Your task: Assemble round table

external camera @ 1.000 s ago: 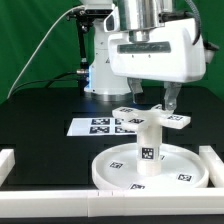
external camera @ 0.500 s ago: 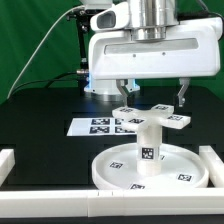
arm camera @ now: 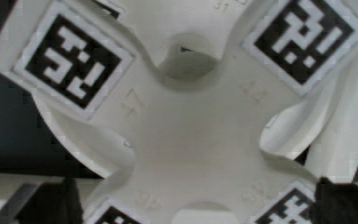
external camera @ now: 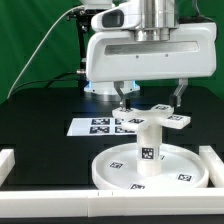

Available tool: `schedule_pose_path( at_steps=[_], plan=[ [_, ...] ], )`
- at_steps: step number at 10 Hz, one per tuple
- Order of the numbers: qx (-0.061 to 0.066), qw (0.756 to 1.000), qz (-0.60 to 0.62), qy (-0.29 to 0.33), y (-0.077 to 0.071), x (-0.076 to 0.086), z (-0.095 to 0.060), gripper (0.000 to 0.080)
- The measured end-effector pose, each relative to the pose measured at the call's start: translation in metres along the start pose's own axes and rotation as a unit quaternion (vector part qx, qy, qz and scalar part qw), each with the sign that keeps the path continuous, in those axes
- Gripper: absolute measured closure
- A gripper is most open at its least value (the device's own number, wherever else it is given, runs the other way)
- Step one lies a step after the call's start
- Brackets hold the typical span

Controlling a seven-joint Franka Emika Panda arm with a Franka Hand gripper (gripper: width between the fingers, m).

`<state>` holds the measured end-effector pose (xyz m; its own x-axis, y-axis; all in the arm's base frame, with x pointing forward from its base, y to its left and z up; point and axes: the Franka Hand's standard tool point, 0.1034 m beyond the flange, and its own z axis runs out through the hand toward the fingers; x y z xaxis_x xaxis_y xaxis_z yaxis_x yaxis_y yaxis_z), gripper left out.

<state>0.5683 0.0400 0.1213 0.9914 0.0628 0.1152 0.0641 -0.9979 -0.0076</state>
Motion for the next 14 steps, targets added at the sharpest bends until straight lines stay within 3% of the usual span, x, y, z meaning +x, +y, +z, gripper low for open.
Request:
schedule_pose_path(
  at_steps=[3,5,14],
  plan=[
    [0.0,1.0,-0.003,-0.001,0.001,-0.001,0.0,0.0151],
    [0.009,0.999,0.011,-0.044,-0.001,-0.008,0.003,0.0151],
    [-0.005,0.999,0.015,-0.039,0.003,-0.01,0.023,0.0176]
  ],
)
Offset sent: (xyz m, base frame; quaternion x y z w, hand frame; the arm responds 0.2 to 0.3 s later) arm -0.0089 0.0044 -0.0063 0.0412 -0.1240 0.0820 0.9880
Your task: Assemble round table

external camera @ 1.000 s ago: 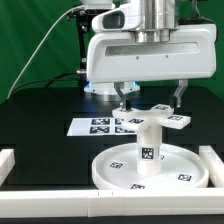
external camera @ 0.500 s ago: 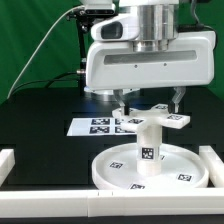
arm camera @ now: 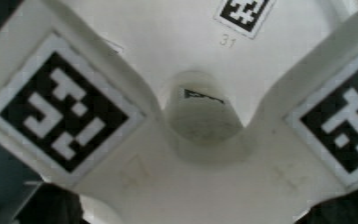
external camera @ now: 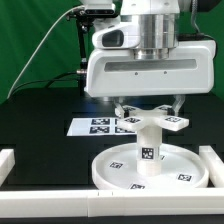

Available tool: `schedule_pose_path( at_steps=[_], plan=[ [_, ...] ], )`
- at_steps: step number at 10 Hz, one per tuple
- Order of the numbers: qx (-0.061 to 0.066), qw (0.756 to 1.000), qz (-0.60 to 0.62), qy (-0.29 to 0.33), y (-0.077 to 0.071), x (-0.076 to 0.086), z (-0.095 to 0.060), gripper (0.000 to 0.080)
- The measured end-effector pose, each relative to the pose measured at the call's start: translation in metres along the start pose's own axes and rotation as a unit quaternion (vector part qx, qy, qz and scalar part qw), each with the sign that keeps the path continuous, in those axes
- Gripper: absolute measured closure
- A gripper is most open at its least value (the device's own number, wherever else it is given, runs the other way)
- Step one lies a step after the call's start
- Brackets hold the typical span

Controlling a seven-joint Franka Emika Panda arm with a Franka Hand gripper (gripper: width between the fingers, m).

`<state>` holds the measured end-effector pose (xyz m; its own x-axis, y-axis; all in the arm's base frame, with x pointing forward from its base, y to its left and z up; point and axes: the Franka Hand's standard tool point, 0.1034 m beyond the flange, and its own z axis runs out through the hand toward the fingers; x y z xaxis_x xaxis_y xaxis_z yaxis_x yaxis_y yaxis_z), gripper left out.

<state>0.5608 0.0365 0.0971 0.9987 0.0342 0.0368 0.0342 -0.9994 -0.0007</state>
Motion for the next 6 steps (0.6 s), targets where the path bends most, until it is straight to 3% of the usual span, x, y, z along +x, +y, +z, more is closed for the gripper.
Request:
schedule_pose_path(
  at_steps=[1,2,5,6],
  plan=[
    [0.0,1.0,0.0,0.0,0.0002,0.0,0.0001,0.0176],
    [0.0,1.0,0.006,0.0,0.0002,0.0,0.0,0.0358],
    [0.0,1.0,0.017,0.0,0.0002,0.0,0.0001,0.0357],
    [0.0,0.996,0.084,0.002,-0.0034,0.0002,0.0001,0.0357]
  ],
)
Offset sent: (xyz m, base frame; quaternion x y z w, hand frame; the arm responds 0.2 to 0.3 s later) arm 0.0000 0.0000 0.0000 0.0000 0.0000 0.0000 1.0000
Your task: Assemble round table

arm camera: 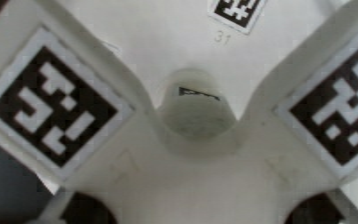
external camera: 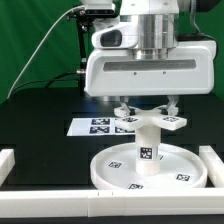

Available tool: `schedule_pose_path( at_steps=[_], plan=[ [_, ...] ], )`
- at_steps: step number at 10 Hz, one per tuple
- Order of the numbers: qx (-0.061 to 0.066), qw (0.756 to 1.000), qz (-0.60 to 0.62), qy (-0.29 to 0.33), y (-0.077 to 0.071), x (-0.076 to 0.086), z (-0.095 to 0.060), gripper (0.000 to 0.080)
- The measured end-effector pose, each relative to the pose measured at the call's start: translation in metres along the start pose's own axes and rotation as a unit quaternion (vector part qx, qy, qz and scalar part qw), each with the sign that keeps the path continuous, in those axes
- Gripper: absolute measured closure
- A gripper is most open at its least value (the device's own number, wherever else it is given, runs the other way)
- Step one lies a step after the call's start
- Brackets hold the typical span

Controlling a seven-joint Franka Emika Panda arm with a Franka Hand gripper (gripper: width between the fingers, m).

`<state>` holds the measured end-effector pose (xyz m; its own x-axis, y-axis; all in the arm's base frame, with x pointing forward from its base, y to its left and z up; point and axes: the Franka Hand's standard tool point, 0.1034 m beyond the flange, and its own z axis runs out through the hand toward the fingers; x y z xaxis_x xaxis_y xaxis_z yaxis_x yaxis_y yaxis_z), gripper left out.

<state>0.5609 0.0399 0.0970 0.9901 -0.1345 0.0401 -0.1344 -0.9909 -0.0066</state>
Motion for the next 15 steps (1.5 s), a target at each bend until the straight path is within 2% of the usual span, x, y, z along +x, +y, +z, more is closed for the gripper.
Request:
schedule_pose_path(
  at_steps=[2,5,8,11,12,14,15],
  plan=[
    [0.0,0.992,0.128,0.006,0.0003,0.001,0.0001,0.0357],
    [0.011,0.956,0.293,0.01,0.0003,0.001,0.0001,0.0357],
    [0.031,0.866,0.5,-0.002,0.0007,0.001,0.0001,0.0357],
    [0.034,0.807,0.589,-0.008,0.0013,0.0009,0.0,0.0357],
    [0.034,0.802,0.597,-0.008,0.0013,0.0009,0.0001,0.0357],
    [0.034,0.815,0.578,-0.007,0.0014,0.0011,0.0,0.0357],
    [0.034,0.826,0.562,-0.015,0.0006,0.0022,-0.005,0.0206]
  ],
)
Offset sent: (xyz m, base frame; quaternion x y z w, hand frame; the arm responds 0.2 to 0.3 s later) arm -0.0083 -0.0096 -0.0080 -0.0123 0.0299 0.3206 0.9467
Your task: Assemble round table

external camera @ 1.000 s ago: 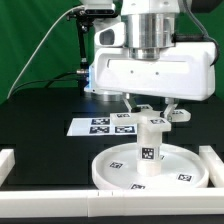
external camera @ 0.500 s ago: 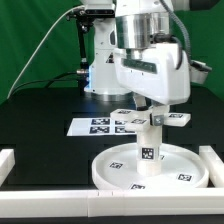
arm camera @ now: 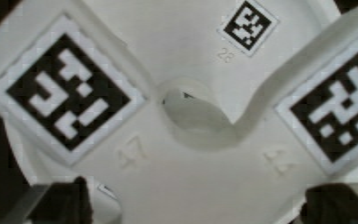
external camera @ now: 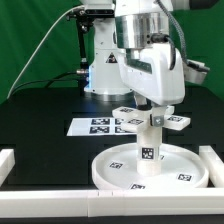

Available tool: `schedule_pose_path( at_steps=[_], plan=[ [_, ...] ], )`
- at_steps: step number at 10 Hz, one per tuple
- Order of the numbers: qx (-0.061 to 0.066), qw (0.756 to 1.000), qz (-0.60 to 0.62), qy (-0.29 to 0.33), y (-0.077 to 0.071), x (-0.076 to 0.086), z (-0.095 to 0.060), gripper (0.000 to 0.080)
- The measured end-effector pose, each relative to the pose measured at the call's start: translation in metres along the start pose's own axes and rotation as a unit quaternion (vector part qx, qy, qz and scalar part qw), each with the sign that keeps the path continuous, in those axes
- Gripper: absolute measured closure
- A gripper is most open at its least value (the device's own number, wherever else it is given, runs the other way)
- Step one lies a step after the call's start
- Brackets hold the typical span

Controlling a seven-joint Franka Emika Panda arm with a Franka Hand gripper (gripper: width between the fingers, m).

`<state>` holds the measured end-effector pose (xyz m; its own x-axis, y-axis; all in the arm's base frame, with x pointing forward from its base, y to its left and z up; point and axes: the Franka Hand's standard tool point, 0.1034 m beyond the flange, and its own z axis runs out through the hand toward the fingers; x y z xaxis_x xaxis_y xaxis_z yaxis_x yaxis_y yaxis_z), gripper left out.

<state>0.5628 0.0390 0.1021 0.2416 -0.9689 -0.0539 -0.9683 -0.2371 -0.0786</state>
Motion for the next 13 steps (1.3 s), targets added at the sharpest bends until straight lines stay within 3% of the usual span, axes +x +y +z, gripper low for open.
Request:
schedule_pose_path(
  at_steps=[3,5,9,11,12,13],
  plan=[
    [0.015,0.989,-0.145,-0.005,-0.01,-0.001,-0.023,0.0153],
    [0.021,0.956,-0.293,0.003,-0.012,0.003,-0.025,0.015],
    [0.009,0.876,-0.483,0.011,-0.01,-0.006,-0.022,0.015],
    [0.008,0.851,-0.525,0.011,-0.01,-0.004,-0.021,0.015],
    [0.006,0.827,-0.562,0.012,-0.01,-0.003,-0.021,0.015],
    [-0.007,0.772,-0.635,0.013,-0.009,0.0,-0.022,0.015]
  ],
)
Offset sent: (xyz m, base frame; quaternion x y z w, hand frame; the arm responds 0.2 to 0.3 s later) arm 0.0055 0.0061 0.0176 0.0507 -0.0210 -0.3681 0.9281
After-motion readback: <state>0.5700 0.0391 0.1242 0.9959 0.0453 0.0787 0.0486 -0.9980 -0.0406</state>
